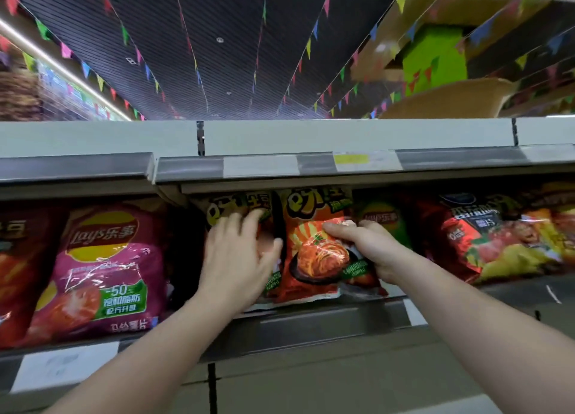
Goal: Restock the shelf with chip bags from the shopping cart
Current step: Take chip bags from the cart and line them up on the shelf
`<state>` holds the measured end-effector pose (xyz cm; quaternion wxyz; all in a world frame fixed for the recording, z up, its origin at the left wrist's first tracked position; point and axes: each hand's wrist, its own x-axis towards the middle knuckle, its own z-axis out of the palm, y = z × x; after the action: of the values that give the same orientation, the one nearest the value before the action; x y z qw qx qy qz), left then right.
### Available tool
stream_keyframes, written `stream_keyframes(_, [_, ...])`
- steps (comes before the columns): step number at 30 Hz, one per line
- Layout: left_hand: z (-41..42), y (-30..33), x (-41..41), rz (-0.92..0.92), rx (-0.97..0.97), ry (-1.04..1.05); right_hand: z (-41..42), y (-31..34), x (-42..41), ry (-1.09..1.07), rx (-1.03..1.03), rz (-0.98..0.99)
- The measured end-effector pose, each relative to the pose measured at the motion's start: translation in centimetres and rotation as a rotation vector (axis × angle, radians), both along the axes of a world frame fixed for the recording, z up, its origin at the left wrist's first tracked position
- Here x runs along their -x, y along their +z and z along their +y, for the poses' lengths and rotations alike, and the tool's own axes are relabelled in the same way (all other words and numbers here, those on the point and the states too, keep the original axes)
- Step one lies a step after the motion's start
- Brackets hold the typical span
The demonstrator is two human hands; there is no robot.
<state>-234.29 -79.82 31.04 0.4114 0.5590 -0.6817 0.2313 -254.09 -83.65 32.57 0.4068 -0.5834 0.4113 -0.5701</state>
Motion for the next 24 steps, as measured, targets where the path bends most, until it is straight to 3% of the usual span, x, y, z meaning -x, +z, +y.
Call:
stream_keyframes(3, [-0.1, -0.5, 2.1, -0.196, -0.145, -0.061, -0.1, -0.2, 0.4, 0.029, 0.009, 0.043])
stream_keyframes(7, [-0.9, -1.4, 3.2, -0.297, -0.264, -0.018, -0.3, -0.6, 0.6, 0.065, 0.054, 0.078])
stream_keyframes(13, [-1.5, -2.8, 2.4, -0.418, -0.197, 0.054, -1.4, -1.1, 1.1, 0.114, 0.061, 0.121])
stream_keyframes(24, [-1.8, -3.3, 2.1, -0.424, -0.116, 0.047, -1.0, -2.7, 1.1, 0.008, 0.084, 0.225])
